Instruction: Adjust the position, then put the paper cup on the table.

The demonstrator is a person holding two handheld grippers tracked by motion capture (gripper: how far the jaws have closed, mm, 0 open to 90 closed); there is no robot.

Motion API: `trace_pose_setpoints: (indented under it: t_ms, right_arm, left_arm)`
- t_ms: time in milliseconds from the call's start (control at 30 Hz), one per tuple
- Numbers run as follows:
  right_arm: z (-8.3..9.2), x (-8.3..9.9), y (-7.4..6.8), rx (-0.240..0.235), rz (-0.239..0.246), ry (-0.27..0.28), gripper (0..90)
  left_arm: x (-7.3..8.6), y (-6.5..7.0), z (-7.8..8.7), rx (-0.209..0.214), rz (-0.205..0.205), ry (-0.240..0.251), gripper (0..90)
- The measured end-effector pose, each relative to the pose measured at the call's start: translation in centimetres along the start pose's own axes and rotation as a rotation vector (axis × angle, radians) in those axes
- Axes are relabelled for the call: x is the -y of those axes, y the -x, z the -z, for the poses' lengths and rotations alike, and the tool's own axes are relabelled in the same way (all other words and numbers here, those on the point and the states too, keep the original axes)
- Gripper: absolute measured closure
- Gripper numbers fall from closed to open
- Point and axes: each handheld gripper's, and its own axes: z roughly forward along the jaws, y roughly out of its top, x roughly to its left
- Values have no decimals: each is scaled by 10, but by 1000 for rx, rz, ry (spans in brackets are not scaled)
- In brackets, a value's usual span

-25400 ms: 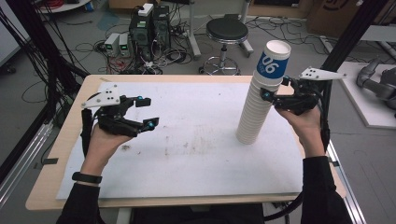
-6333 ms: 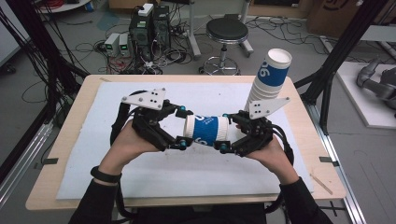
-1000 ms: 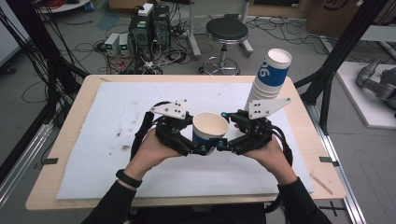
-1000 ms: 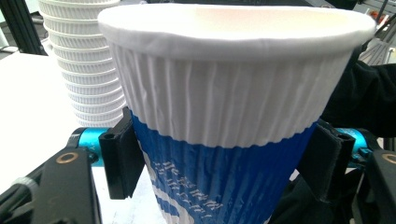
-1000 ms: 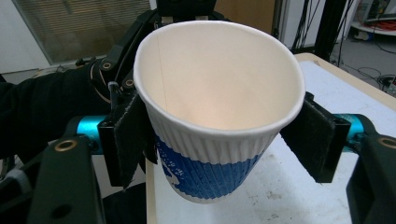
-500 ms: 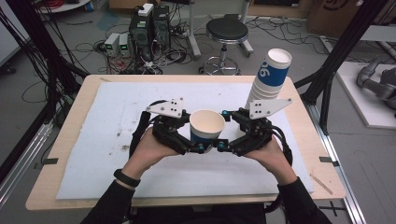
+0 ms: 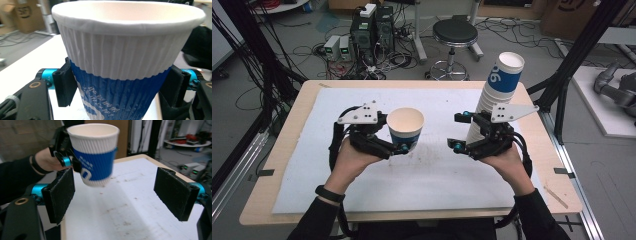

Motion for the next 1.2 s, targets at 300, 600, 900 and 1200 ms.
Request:
trace_pose_setpoints:
  t_ms: [300,600,900,1200]
  right_arm:
    - [6,9,10,82,-2,3,174]
    - [13,15,15,117,-5,-10,174]
    - [15,16,16,150,5,-11,174]
    - [15,19,16,158,15,-25,175]
  left_arm:
    - [17,-13,33,-139,20,11,257]
    - [28,-17,54,-214,41,21,257]
    - [32,-21,70,-252,64,54,257]
    - [33,-23,75,-267,59,61,257]
